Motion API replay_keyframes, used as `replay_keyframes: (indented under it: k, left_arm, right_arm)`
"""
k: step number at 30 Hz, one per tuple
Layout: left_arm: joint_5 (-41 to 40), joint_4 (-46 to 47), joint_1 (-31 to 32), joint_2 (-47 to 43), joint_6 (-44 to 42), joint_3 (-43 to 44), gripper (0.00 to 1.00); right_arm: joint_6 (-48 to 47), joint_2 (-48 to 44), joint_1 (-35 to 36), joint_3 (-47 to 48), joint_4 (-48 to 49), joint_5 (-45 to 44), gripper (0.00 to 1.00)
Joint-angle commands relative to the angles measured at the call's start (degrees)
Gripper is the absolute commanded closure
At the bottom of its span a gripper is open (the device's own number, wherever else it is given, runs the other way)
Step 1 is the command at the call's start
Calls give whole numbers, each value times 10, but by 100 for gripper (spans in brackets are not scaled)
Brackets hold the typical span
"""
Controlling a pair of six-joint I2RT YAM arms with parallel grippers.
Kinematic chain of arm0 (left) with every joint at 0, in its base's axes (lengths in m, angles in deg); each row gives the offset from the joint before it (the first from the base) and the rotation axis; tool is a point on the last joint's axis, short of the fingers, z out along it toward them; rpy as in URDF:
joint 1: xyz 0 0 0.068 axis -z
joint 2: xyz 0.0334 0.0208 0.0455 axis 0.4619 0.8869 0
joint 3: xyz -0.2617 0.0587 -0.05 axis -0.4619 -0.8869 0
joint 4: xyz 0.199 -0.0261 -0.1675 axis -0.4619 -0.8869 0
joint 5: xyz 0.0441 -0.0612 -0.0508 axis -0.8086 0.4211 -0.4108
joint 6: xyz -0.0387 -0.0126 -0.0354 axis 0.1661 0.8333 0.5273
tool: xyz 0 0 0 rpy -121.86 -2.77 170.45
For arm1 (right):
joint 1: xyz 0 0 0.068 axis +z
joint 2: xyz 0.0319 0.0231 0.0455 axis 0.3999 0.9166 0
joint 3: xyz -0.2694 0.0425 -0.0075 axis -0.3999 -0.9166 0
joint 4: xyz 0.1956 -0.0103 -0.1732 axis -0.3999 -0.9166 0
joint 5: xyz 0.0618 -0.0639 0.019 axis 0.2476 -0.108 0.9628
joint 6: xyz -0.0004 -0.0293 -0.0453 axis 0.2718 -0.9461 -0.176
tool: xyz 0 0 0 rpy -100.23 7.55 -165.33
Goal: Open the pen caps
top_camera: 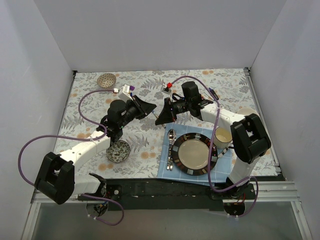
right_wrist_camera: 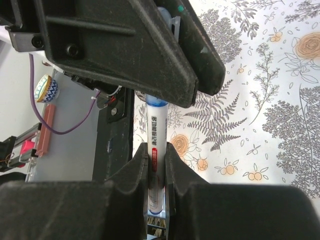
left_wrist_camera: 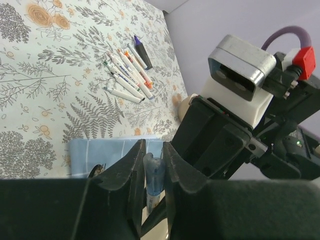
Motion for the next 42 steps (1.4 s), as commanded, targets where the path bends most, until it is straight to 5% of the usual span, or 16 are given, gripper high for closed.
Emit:
replay_keyframes:
  k: [1, 8, 12, 17, 20, 24, 30, 33, 37, 42]
  left_arm:
    - [12, 5, 4, -1, -21, 29, 100]
    - [-197, -92, -48, 7, -208, 191, 100]
    - [-168, -107, -178, 57, -196, 328, 100]
    - [-129, -147, -236, 109, -167, 471, 100]
    - [-112, -151, -252, 109, -151, 480, 100]
    - [-16, -149, -255, 79, -106, 401, 99]
    - [178, -16, -253, 2, 28, 192, 52]
    - [228, 48, -238, -24, 60, 101, 40]
    - [209, 72, -170, -54, 47, 29, 22]
    - [158, 62, -83, -66, 21, -11, 14]
  right_arm:
    - [2, 1, 3, 4, 13, 0, 99]
    - [13, 5, 6, -4, 27, 13, 99]
    - [12, 0, 14, -5, 29, 19, 99]
    - [12, -2, 20, -6, 35, 26, 99]
    - [10, -4, 20, -6, 35, 27, 99]
    - [-22, -18, 17, 5, 9, 20, 99]
    - [-48, -25, 4, 7, -5, 26, 99]
    - [-54, -28, -1, 8, -8, 27, 99]
    - [-54, -29, -6, 8, -9, 22, 99]
    - [-53, -26, -7, 7, -9, 22, 99]
